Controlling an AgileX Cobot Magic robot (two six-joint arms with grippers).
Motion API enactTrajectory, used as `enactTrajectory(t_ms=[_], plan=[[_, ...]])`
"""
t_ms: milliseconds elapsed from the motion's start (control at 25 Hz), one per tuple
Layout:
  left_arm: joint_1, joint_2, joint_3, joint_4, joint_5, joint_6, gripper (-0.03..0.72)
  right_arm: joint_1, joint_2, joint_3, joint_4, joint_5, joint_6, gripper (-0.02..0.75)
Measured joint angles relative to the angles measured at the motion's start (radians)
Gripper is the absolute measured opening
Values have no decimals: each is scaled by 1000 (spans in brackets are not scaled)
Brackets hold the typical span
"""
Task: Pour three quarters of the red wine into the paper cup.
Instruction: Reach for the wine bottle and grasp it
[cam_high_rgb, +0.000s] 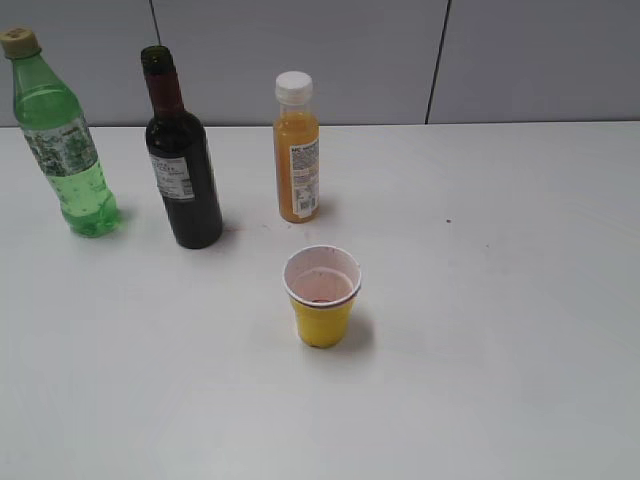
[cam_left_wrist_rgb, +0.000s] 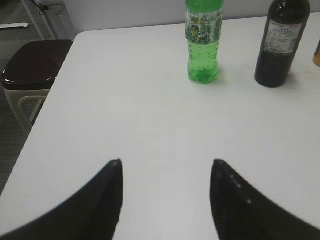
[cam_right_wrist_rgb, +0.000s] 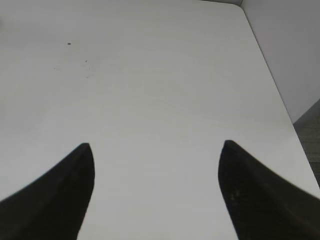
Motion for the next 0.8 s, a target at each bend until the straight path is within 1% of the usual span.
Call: enactTrajectory(t_ms=[800], plan=[[0, 0, 0, -1, 0, 0, 426, 0, 0, 0, -1, -1, 1, 585]])
